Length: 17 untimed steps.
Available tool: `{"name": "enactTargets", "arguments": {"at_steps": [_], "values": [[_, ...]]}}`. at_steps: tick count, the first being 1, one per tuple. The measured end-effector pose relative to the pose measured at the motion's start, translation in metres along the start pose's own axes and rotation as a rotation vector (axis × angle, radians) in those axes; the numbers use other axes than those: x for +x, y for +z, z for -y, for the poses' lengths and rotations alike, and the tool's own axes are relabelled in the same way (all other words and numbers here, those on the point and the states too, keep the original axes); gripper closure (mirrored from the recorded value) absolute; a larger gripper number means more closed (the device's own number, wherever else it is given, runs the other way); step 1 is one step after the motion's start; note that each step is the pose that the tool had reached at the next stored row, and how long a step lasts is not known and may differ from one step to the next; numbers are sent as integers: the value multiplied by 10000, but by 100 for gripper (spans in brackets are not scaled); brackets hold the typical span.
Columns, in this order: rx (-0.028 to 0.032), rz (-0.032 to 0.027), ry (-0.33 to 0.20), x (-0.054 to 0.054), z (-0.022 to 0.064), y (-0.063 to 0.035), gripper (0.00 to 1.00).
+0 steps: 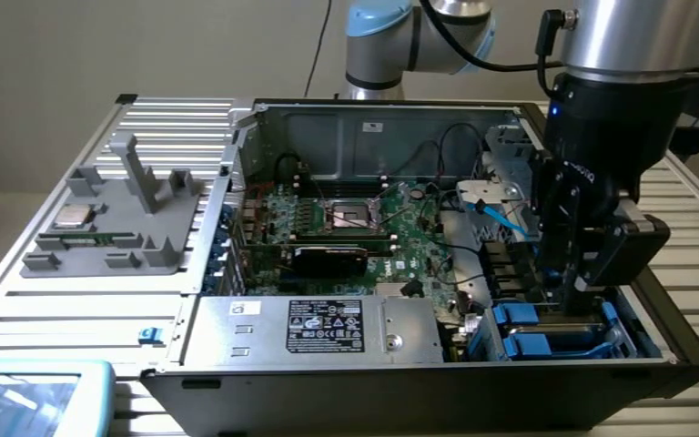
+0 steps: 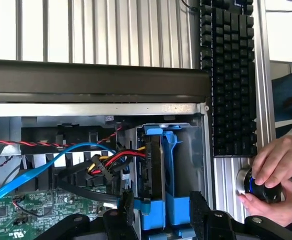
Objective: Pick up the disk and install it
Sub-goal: 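Insert the first disk wire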
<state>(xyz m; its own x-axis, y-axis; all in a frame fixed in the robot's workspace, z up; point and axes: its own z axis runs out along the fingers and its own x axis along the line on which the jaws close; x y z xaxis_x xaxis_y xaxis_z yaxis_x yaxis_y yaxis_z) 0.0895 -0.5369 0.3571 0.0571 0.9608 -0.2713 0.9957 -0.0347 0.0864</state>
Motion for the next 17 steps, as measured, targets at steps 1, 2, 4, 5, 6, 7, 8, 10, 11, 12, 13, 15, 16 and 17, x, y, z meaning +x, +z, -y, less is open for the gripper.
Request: {"name": "enactTargets", "arguments": {"at_steps": [1,2,4,5,6,7,8,10,11,12,13,15,16,17], "values": [[-5,-47,-17,1,0,3,44],[-15,-86,-32,2,0,4,44],[-47,-131,-69,2,1,4,44],[-60,-144,-89,2,0,5,44],[-75,-154,-107,2,1,6,44],[-92,-161,-122,2,1,5,44],[-113,-168,-134,2,1,5,44],[-160,-186,-150,2,1,6,46],[-193,-197,-155,1,1,5,53],[-222,-211,-158,1,1,5,53],[-254,-232,-160,1,1,4,53],[-323,-277,-168,2,1,5,53],[-359,-296,-173,2,1,5,53],[-397,-316,-177,2,1,5,53]]}}
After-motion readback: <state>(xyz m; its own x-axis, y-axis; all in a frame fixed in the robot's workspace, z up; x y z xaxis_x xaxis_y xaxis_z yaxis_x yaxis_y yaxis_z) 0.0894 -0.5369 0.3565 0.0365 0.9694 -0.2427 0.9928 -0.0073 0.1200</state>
